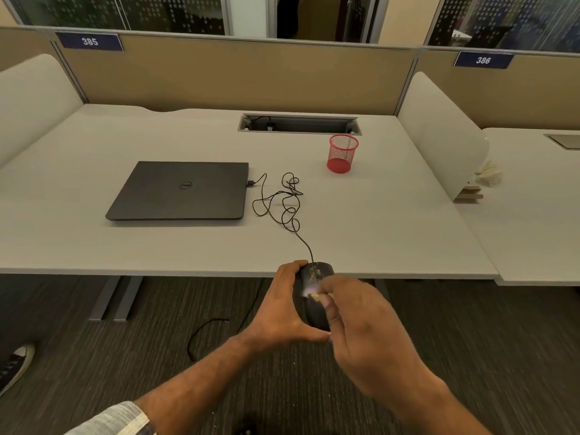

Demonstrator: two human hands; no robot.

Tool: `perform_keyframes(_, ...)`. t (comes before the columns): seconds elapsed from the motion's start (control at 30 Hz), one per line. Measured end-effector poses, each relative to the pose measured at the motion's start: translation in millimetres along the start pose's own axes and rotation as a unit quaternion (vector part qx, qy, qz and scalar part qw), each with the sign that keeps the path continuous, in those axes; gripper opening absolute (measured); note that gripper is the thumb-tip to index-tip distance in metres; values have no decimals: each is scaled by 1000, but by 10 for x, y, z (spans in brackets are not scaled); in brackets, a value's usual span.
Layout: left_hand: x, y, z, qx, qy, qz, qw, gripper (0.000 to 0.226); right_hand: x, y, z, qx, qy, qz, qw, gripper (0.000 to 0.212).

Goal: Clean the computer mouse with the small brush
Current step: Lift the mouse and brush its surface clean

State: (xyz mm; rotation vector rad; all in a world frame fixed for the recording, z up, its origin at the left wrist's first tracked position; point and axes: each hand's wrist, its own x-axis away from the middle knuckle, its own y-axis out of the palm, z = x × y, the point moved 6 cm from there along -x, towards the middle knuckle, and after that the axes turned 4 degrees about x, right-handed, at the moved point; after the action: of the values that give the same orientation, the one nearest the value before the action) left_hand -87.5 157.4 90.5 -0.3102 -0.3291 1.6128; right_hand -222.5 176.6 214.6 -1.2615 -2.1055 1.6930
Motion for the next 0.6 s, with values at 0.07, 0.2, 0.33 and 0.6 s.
perform_keyframes(0.07, 0, -6, 2, -1, 0, 1, 1000, 115, 13, 37, -26, -10, -2, -10, 1000, 15)
perform_keyframes(0.2, -13, -18, 6, -10, 1, 2, 1000, 118, -7, -35, 64, -38, 9, 24, 999, 14)
perform_keyframes(0.33, -13, -21, -4, -21, 1, 6, 1000, 121, -56, -147, 225, -31, 41, 70, 996, 18)
perform_keyframes(0.6, -40, -13, 28, -6, -2, 3, 1000, 118, 59, 38, 76, -36, 14, 2, 999, 12)
